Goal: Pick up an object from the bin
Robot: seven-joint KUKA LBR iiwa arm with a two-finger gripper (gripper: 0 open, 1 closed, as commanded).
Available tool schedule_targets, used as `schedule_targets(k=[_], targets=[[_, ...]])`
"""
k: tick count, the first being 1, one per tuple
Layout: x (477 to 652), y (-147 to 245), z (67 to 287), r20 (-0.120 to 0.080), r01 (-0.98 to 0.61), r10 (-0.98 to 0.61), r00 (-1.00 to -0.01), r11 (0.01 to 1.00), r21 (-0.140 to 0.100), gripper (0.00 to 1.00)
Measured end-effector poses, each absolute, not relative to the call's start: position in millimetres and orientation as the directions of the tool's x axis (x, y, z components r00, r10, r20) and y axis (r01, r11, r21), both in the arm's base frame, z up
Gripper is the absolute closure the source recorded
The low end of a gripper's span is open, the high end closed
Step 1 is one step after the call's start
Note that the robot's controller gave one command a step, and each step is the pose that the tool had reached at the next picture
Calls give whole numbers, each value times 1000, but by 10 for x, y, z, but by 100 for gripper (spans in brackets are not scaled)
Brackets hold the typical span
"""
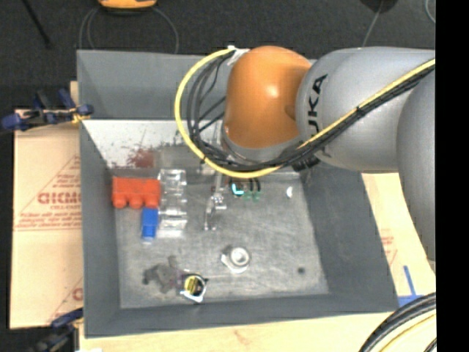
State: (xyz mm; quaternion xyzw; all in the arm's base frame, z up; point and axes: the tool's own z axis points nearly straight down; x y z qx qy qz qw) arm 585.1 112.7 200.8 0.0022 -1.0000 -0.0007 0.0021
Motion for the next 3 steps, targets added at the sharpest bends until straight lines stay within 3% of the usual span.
schedule_targets(k=[1,2,3], targets=[[5551,1447,787,-39,-188,-188,-981,982,0,0],[5367,1616,829,-22,-363,-363,-931,932,-22,0],[5110,963,1135,-2,-342,-342,-940,940,-3,0]])
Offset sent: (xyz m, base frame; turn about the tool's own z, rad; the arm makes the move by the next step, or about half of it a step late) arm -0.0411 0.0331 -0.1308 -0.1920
